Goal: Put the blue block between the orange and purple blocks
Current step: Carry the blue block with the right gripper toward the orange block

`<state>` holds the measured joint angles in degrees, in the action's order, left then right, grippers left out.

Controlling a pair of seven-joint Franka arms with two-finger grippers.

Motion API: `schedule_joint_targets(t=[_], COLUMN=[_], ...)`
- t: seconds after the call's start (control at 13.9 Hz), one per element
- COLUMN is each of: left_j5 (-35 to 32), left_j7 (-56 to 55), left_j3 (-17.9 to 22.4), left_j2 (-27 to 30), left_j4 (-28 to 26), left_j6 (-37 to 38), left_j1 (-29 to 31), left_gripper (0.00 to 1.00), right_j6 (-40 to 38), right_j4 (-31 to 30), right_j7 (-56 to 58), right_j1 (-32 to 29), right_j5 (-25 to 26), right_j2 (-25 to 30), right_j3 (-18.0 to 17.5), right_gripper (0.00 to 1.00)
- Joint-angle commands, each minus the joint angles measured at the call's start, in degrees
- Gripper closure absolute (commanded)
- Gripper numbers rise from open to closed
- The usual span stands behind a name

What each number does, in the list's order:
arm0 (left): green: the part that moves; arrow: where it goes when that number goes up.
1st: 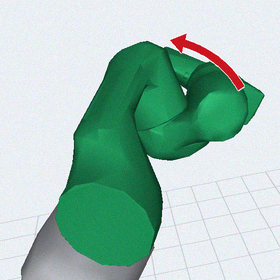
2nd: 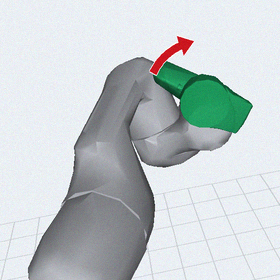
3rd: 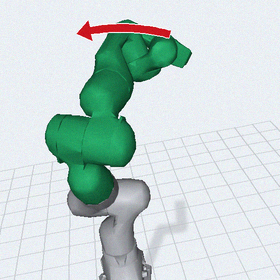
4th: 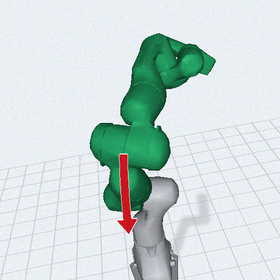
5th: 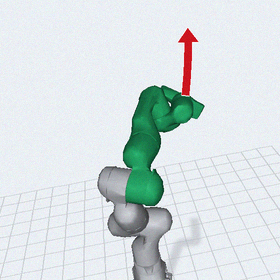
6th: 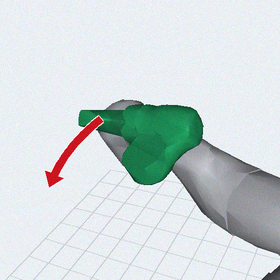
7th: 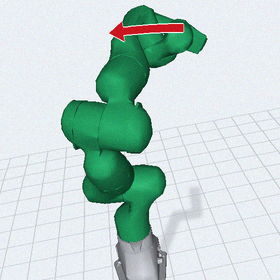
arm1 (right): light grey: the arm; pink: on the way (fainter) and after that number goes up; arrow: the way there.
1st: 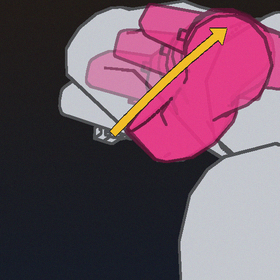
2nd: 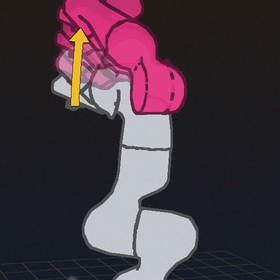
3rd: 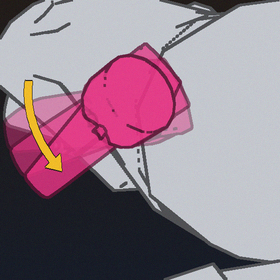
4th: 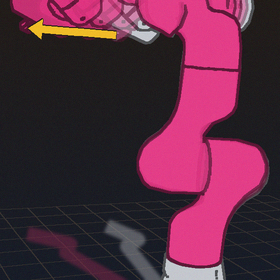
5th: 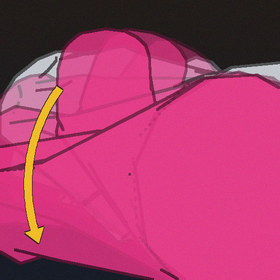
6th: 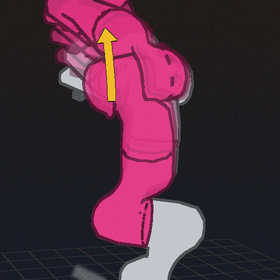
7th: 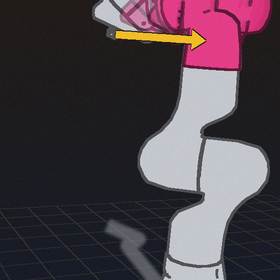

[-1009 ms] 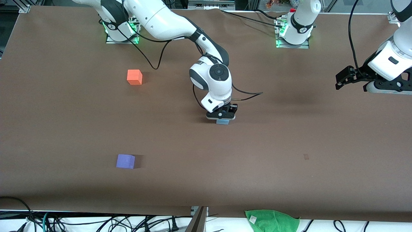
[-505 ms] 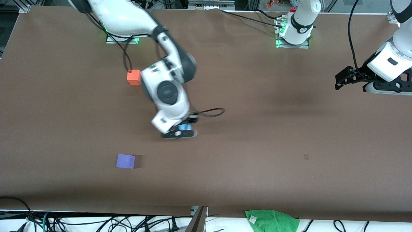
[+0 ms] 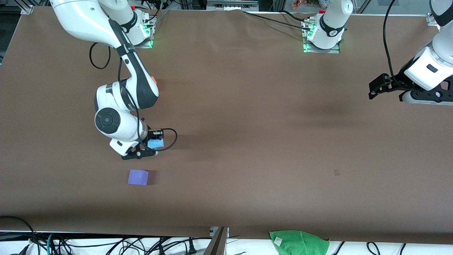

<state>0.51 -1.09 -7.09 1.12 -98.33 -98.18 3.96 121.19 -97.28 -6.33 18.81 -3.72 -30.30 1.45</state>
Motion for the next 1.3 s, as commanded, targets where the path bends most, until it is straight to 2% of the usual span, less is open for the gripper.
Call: schedule_joint_targets(t=[0.0,0.14,0.22,0.43,0.65,0.79,1.01,1.23], left_j5=[-0.95,-0.86,-0.86,-0.95,-0.77,-0.77,-0.77,-0.77], left_j7=[-0.31,-0.31,-0.4,-0.31,-0.4,-0.31,-0.31,-0.31], left_j3=[-0.21,-0.21,-0.21,-0.12,-0.21,-0.21,-0.21,-0.21], left_j2=[-0.85,-0.85,-0.85,-0.94,-0.85,-0.85,-0.85,-0.85], left_j4=[2.0,2.0,2.0,2.0,2.0,2.0,2.0,2.0], left_j6=[1.5,1.5,1.5,1.5,1.59,1.68,1.68,1.68], left_j1=[-0.18,-0.18,-0.18,-0.18,-0.18,-0.18,-0.18,-0.18], left_gripper=[0.0,0.0,0.0,0.0,0.0,0.0,0.0,0.0], right_j6=[8.77,13.44,14.68,17.23,20.31,20.58,20.76,21.63], right_j4=[-15.27,-20.65,-22.32,-24.97,-26.82,-26.82,-26.65,-26.65], right_j7=[5.09,5.19,5.27,5.27,4.23,4.04,4.04,4.04], right_j1=[-1.23,-2.54,-2.81,-3.34,-3.25,-3.25,-3.25,-3.25], right_j5=[-0.76,-1.28,-3.2,-4.1,-5.33,-5.77,-9.28,-9.9], right_j2=[8.23,9.55,9.91,10.17,10.09,10.0,9.65,9.3], right_j3=[1.62,1.63,1.63,1.89,1.89,1.8,1.8,1.8], right_gripper=[0.51,0.49,0.49,0.49,0.49,0.49,0.48,0.45])
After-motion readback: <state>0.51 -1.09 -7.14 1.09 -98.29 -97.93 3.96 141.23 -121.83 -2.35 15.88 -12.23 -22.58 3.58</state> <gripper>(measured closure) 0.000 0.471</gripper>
